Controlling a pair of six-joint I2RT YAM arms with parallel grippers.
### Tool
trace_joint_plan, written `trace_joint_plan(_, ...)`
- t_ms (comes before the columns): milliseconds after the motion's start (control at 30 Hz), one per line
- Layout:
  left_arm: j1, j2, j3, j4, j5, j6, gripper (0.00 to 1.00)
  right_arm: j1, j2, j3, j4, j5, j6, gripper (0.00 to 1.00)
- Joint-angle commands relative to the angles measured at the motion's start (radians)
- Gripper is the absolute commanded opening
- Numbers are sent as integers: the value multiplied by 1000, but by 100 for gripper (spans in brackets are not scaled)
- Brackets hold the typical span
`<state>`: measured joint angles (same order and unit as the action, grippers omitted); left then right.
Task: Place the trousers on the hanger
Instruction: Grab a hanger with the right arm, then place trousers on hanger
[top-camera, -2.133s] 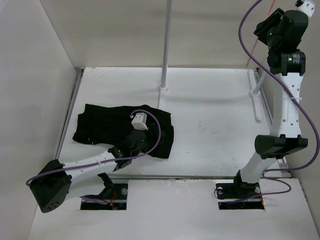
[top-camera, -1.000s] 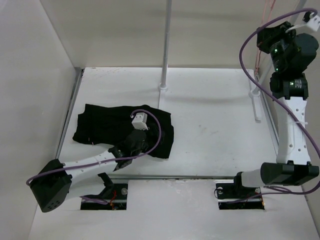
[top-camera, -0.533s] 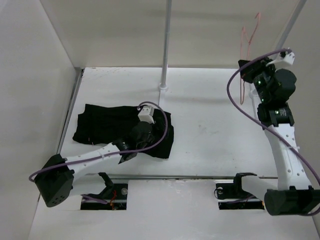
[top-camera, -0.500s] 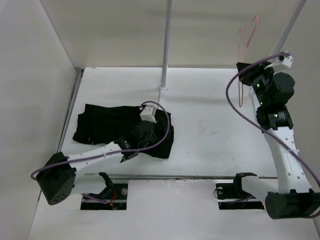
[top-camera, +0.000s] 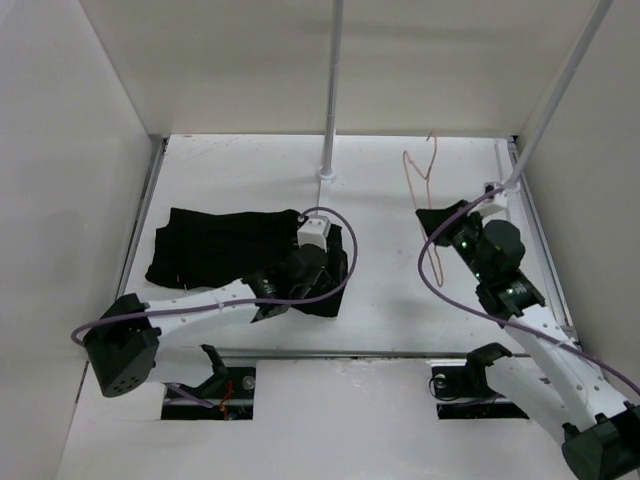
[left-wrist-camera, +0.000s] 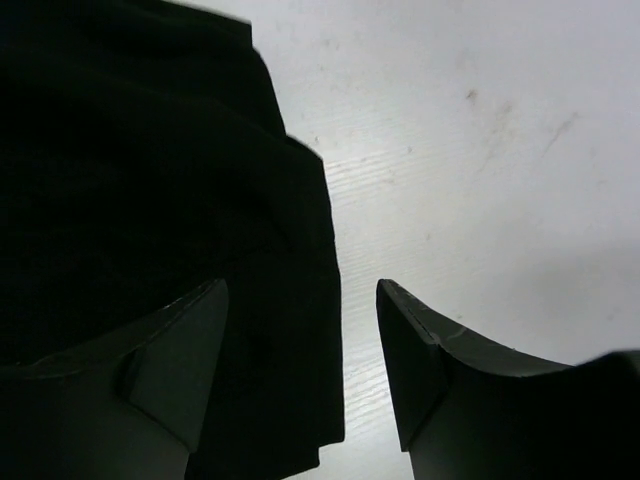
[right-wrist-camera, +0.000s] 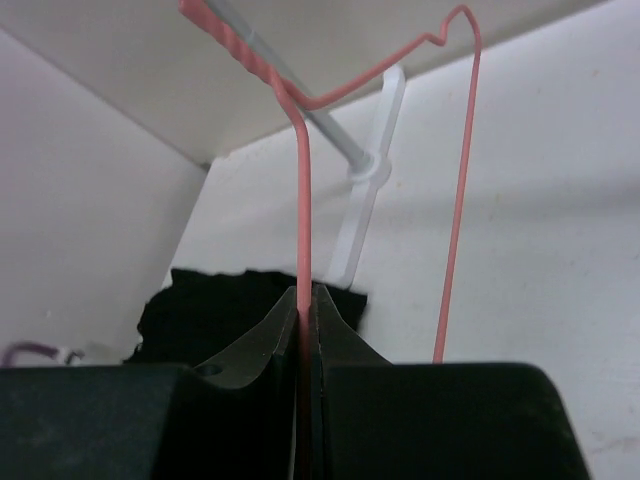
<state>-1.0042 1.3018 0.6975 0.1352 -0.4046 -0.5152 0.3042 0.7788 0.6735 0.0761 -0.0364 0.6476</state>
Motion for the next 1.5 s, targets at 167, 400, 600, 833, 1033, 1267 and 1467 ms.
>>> trace_joint_plan(167, 63, -205, 40, 52, 191, -146, 54, 310, -42, -182, 178, 202, 60, 8)
trace_joint_plan(400, 51, -150, 106, 83, 231, -195, 49, 548, 88, -212, 267, 377, 63, 8)
trace_joint_plan(600, 40, -127, 126, 101, 205, -198, 49, 663, 226, -164, 310, 492, 35, 7)
trace_joint_plan(833, 51, -39, 168, 130, 204, -198, 49, 741, 254, -179, 375, 601, 46, 6)
trace_joint_plan(1033, 55, 20, 191, 156, 184, -197, 49, 753, 272, -180, 387, 596, 49, 6)
trace_joint_plan(1267, 59, 62, 201, 184, 125, -187, 38, 766, 295, -175, 399, 599, 49, 7)
trace_joint_plan(1467, 62, 103, 198, 210, 113, -186, 35, 792, 332, -166, 413, 602, 55, 7)
